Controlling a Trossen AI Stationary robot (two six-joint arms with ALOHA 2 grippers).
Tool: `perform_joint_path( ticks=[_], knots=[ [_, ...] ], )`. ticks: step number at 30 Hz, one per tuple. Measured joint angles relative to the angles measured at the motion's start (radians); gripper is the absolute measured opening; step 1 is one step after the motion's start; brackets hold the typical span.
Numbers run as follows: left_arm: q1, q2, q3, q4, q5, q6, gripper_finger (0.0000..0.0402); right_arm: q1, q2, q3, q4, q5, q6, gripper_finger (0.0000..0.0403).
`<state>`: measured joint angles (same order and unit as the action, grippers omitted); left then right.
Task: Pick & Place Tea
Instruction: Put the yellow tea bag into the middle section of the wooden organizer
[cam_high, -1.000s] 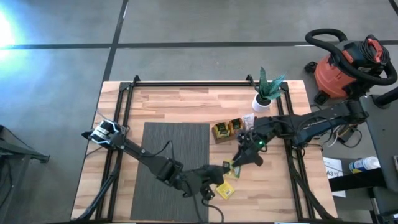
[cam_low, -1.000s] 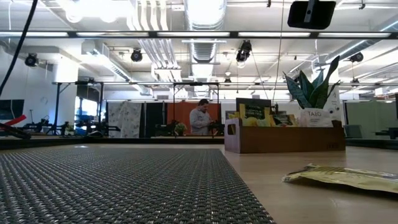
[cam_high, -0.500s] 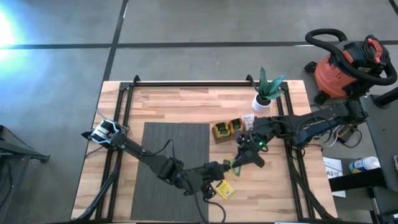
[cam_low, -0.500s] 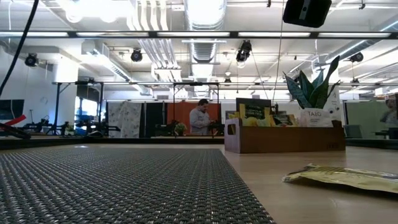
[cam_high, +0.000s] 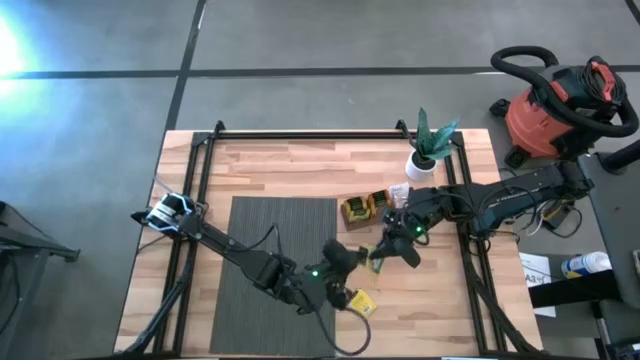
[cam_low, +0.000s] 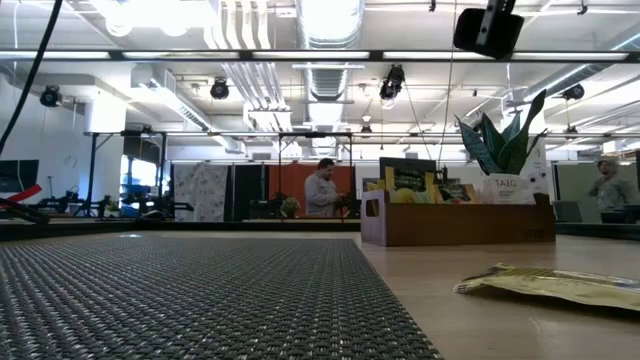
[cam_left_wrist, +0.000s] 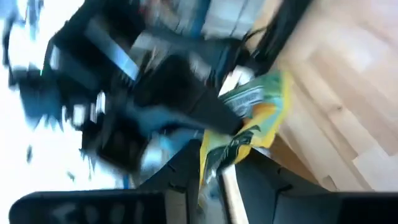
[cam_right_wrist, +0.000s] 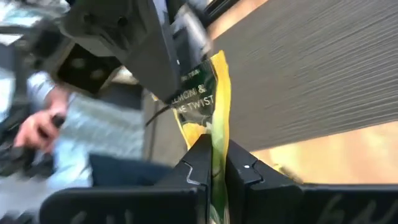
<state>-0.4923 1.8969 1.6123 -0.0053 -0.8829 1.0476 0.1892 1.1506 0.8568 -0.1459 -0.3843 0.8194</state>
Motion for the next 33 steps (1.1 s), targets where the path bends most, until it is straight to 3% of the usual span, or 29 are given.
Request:
perform_joint_path(
  ticks=[4, 8, 10, 14, 17, 19, 29, 31, 33],
  knots=[
    [-0.001, 0.001, -0.001, -0.014, -0.215, -0.328, 0.0094, -0.001, -0.032, 0.001, -0.034, 0.145, -0.012, 0.0014],
    [-0.003, -0.013, -0.001, -0.082, -0.424, -0.834, 0.0094, 0.001, -0.076, 0.0, -0.044, 0.322, -0.019, 0.0014],
    [-0.002, -0.028, 0.0, -0.147, -0.426, -1.104, 0.0094, 0.005, -0.101, 0.0, -0.039, 0.416, -0.021, 0.0013],
    [0.011, -0.061, 0.0, -0.278, -0.241, -1.513, 0.0094, 0.023, -0.134, 0.0, -0.038, 0.528, -0.055, 0.0013],
    [0.042, -0.074, 0.0, -0.275, -0.084, -1.616, 0.0094, 0.041, -0.149, 0.0, -0.028, 0.574, -0.071, 0.0013],
    [0.058, -0.077, 0.0, -0.245, -0.036, -1.631, 0.0094, 0.062, -0.15, 0.0, -0.013, 0.626, -0.085, 0.0013],
    [0.079, -0.222, -0.067, -0.093, -0.04, -1.657, 0.0094, 0.281, -0.168, -0.01, 0.052, 1.078, -0.124, 0.0013],
    [0.096, -0.265, -0.131, -0.006, 0.044, -1.655, 0.0094, 0.312, -0.172, -0.014, 0.11, 1.099, -0.141, 0.0013],
    [0.124, -0.305, -0.224, 0.145, 0.203, -1.66, 0.0094, 0.33, -0.17, -0.027, 0.208, 1.099, -0.177, 0.0013]
  ],
)
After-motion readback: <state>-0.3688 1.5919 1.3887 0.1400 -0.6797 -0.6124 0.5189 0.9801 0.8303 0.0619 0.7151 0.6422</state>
